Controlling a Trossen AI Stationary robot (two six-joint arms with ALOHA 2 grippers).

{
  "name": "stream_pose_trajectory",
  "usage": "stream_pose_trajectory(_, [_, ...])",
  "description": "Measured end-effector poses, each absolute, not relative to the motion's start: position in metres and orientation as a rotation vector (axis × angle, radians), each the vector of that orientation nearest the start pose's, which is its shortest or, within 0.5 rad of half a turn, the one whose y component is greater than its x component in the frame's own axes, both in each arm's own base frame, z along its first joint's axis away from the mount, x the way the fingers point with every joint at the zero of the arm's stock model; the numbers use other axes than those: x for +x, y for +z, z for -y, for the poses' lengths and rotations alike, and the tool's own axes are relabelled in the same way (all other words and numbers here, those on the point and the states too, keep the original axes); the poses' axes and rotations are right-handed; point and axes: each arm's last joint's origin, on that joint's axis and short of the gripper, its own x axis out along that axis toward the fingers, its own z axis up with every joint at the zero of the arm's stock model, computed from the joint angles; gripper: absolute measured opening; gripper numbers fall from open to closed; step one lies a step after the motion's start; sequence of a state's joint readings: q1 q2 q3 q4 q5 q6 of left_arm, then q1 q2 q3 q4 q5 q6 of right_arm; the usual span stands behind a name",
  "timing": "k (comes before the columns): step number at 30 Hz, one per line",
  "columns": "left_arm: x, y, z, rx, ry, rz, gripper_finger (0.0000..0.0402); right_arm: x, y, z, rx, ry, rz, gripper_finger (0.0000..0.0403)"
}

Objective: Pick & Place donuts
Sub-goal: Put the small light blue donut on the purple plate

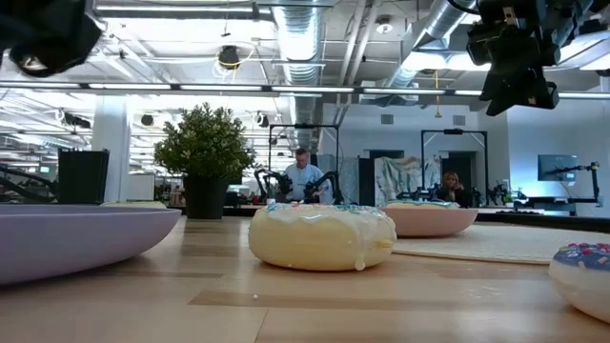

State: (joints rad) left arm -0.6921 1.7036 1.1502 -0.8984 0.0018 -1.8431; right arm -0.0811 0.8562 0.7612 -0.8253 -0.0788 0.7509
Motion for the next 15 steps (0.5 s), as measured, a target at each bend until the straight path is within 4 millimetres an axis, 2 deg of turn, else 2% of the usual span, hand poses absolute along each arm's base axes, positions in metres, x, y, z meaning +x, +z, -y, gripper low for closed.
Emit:
stream_pose_trajectory(6, [0.2318, 0.1885, 0.1974, -0.962, 0.801, -1.347, 0.0222, 0.1547, 0.2624, 0.0103, 0.77, -0.348, -0.878, 0.0113])
stream_pose_trajectory(15, [0.232, 0.183, 0.1973, -0.826, 0.725, -1.387, 0.0222, 0.1546, 0.2623, 0.0103, 0.769, -0.349, -0.879, 0.0113])
